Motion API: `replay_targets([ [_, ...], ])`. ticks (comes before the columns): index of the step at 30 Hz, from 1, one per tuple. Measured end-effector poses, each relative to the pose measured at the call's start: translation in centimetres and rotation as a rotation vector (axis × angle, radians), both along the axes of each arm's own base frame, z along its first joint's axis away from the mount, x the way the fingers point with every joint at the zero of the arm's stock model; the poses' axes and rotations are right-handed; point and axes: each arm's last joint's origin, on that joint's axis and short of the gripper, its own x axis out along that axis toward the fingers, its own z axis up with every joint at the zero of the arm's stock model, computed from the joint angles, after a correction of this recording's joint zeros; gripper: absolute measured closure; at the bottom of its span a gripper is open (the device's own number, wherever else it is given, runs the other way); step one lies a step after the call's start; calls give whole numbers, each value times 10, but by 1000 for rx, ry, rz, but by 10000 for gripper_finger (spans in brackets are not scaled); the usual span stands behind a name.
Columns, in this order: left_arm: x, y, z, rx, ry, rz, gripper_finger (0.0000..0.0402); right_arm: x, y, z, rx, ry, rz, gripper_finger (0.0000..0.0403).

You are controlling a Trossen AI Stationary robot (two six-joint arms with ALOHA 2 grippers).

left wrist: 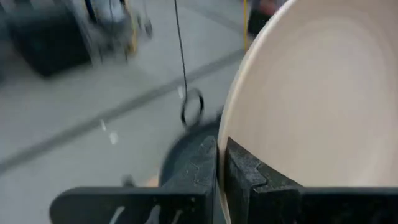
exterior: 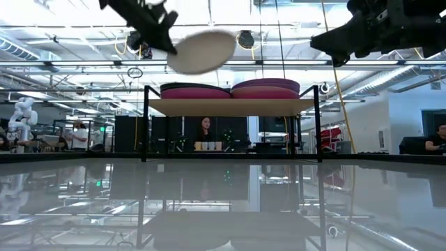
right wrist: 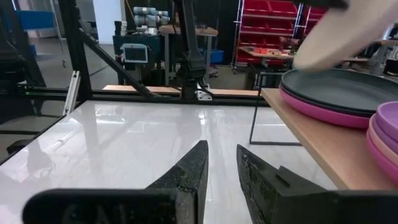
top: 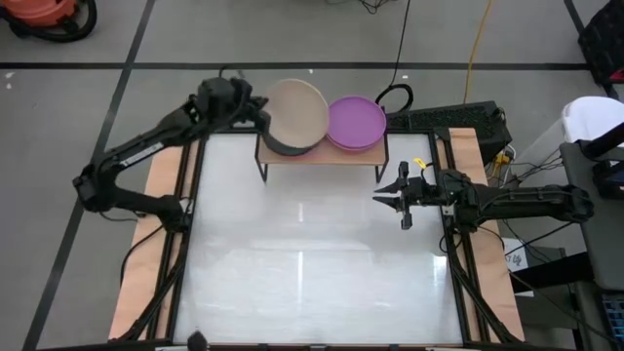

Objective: Place and stack plates onto a shelf
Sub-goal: Stack the white plate on top of the black plate on the shelf

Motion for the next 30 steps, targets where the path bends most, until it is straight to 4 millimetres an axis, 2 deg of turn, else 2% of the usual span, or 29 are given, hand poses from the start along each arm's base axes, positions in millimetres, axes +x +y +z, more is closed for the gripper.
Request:
replay_targets([
  [5, -5, 29, -26, -161, 65, 49, 385, 0, 0, 0, -3, 3, 0, 332],
  [10, -3, 39, -44, -262, 112, 20, 384, 0, 0, 0, -3, 3, 0, 332],
  [17, -3, 41, -44, -251, 111, 19, 374, 0, 0, 0, -2, 3, 0, 332],
  [25, -3, 42, -44, -242, 120, -11, 312, 0, 0, 0, -1, 4, 0, 332],
  [30, -6, 39, -39, -228, 103, -19, 294, 0, 0, -1, -1, 12, 0, 332],
])
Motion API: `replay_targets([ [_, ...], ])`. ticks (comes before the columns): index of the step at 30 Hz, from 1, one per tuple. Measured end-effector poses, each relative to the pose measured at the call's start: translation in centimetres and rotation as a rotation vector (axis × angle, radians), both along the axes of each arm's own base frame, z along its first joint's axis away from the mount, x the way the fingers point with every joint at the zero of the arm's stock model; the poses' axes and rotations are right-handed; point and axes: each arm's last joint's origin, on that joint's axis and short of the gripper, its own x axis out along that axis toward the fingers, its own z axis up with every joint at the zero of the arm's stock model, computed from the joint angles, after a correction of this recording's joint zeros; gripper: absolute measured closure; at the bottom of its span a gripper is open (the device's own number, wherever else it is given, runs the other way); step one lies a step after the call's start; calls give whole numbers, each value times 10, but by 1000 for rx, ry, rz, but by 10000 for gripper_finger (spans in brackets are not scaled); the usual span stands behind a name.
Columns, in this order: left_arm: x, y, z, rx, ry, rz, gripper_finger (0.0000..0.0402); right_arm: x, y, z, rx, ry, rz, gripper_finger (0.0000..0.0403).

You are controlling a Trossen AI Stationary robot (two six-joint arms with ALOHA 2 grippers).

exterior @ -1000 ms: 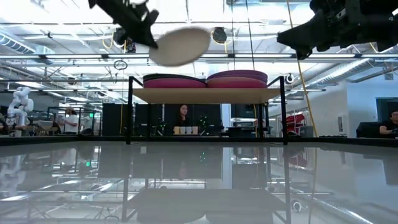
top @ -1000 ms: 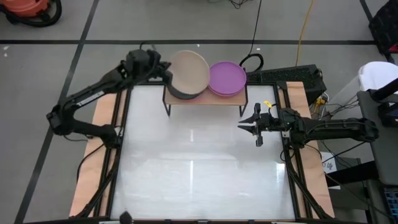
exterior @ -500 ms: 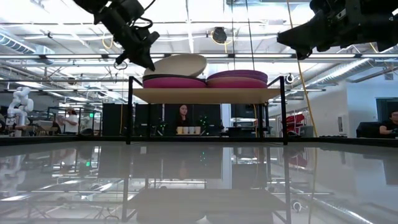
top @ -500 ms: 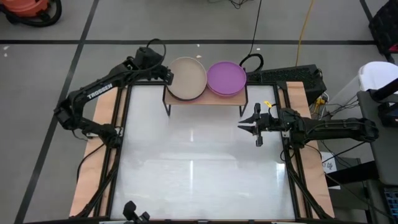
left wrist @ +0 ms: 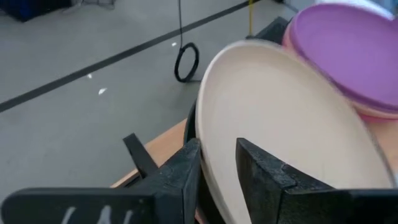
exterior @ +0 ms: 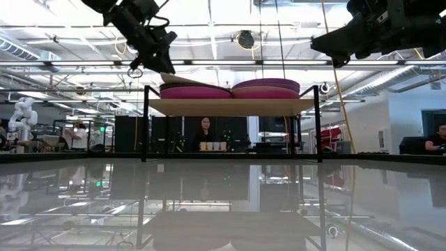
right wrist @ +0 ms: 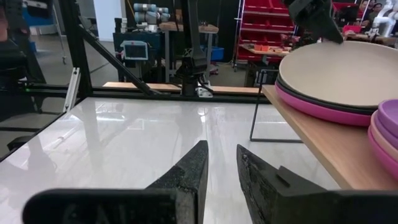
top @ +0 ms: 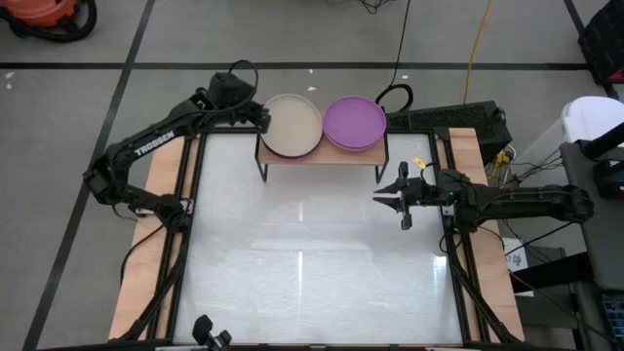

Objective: Place and stack plates onto a shelf
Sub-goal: Stack the white plate on top of the black plate on the shelf, then return to Home Position

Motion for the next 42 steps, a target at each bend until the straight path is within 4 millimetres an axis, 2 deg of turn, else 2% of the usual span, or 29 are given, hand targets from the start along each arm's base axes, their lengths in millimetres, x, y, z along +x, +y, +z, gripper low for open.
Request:
replay_targets([
  [6, -7, -10, 14, 14, -63, -68, 293, 0, 0, -1, 2, 13, 0, 332],
  [17, -35, -38, 51, 152, -147, -106, 293, 0, 0, -1, 8, 13, -1, 332],
  [21, -52, -56, 69, 227, -194, -119, 293, 0, 0, -2, 12, 22, 0, 332],
  [25, -73, -84, 88, 323, -238, -161, 293, -1, 0, -4, 14, 37, 2, 332],
  [27, -84, -99, 90, 363, -267, -185, 293, -3, 0, -3, 13, 36, 3, 332],
  [29, -94, -112, 87, 390, -303, -206, 293, -5, 1, -1, 11, 23, 3, 332],
  [32, -106, -129, 72, 414, -358, -234, 293, -11, 2, 4, 7, -9, 3, 332],
  [37, -120, -148, 34, 454, -458, -286, 293, -23, 3, 11, -2, -72, 5, 332],
  [42, -129, -160, -2, 482, -541, -323, 293, -37, 5, 17, -11, -125, 5, 332],
])
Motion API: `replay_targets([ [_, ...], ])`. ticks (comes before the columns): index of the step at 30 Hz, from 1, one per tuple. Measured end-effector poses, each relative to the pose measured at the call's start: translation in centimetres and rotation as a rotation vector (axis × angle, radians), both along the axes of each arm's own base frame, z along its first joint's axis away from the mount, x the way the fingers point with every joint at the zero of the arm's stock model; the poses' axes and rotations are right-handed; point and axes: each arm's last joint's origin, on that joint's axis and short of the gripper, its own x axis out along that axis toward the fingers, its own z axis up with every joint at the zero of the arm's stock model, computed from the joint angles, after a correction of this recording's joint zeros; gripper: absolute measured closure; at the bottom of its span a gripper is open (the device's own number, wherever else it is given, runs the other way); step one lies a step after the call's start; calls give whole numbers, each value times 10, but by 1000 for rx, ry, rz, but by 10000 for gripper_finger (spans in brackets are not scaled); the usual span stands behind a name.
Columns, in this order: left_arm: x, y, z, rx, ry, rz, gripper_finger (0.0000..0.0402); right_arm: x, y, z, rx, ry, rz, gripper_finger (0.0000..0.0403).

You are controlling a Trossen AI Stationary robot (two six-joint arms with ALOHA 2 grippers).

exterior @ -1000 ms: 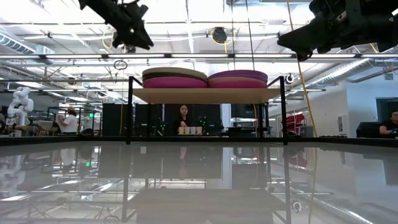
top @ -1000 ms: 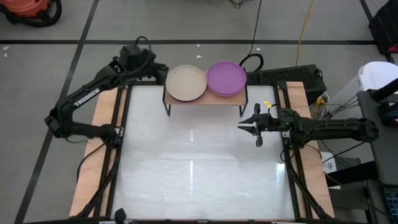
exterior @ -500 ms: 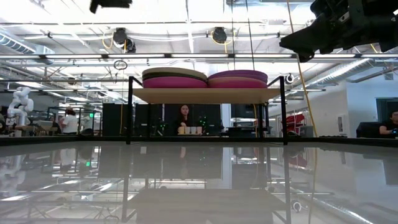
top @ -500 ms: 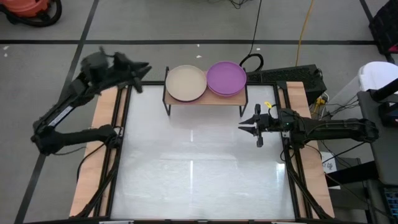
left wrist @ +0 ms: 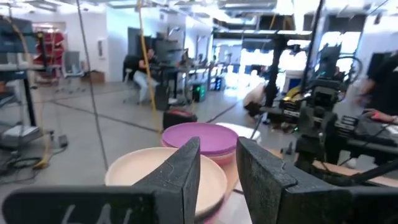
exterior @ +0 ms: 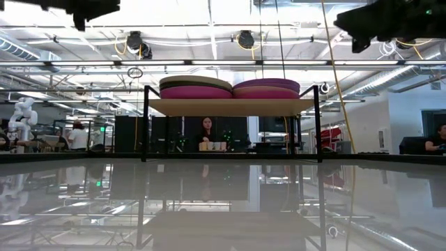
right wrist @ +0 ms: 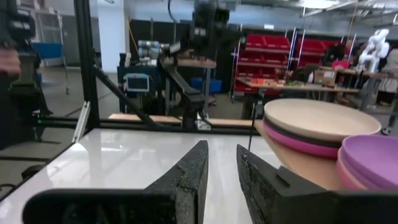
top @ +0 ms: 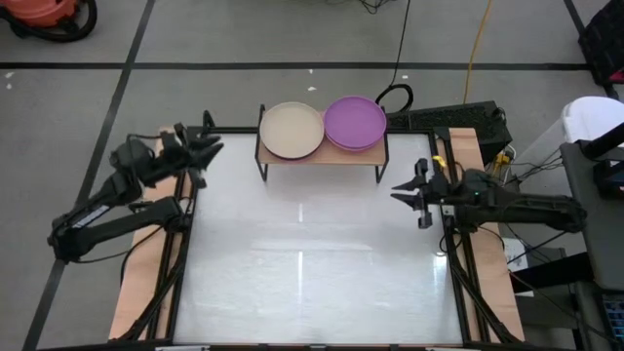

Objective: Place and stack plates onto a shelf
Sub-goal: Return to Home Position

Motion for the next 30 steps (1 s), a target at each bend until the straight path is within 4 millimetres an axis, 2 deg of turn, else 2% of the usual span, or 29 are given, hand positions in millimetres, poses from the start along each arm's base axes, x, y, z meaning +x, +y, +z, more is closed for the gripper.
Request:
replay_targets([
  [10, -5, -7, -63, -37, -25, -45, 293, -27, 3, 3, -10, -62, 0, 332],
  [17, -6, -8, -89, -28, -72, -50, 293, -38, 5, -1, -4, -55, 0, 332],
  [24, 0, -5, -111, -35, -96, -54, 293, -38, 5, -11, 63, 23, 2, 332],
  [30, 5, -2, -134, -31, -118, -57, 293, -27, 3, -40, 90, 48, 0, 332],
])
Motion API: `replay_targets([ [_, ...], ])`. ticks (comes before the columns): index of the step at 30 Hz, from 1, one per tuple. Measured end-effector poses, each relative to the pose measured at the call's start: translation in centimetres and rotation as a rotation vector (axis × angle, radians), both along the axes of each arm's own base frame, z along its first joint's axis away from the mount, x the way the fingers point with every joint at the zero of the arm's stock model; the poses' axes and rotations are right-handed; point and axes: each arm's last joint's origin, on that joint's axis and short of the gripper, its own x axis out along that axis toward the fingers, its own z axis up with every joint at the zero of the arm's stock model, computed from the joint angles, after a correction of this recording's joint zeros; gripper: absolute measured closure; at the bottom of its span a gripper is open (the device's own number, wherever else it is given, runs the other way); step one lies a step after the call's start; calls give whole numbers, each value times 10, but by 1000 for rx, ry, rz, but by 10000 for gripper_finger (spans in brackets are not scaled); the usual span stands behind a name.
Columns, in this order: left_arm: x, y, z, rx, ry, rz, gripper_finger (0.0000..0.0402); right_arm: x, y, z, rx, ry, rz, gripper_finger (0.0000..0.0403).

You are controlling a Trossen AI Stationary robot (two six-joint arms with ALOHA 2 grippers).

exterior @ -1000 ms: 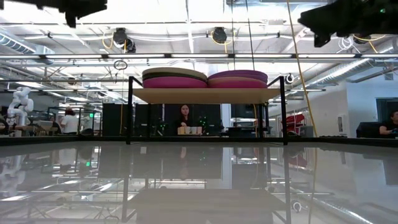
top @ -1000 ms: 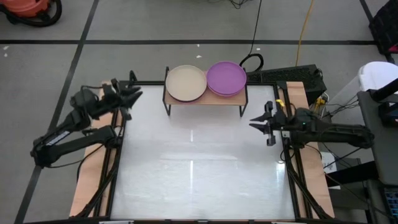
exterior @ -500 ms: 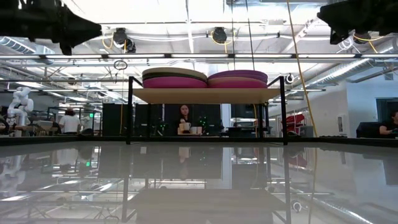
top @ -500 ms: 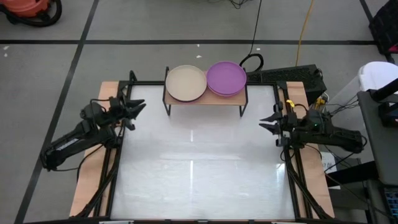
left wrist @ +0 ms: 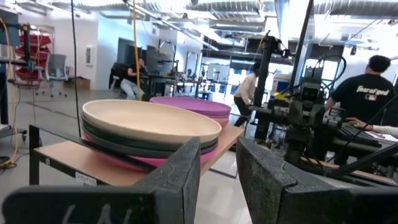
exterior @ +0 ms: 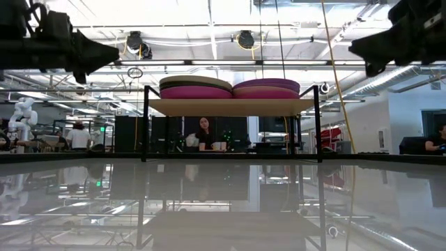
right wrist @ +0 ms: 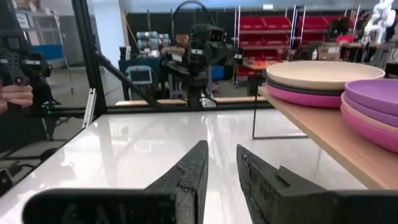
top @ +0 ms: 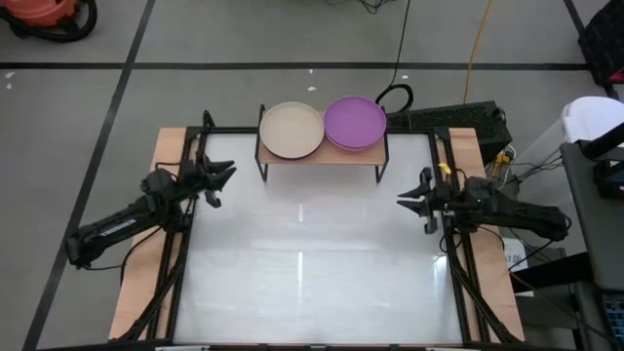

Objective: Place and stack plates onto a shelf
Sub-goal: Return to Home Position

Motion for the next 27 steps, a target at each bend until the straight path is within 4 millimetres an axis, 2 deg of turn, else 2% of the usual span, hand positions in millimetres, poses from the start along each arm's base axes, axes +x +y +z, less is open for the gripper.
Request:
replay_targets([
  [5, 1, 0, -5, 38, -9, 4, 293, 8, -1, -17, -12, -83, -1, 332],
  [9, 2, 0, -7, 59, 10, -26, 293, 7, -1, -11, -31, -168, -5, 332],
  [21, 3, 0, -19, 11, 118, -35, 293, 7, -5, -14, -64, -139, -138, 332],
  [27, 4, 1, -22, -1, 150, -36, 293, 8, -5, -14, -65, -136, -134, 332],
])
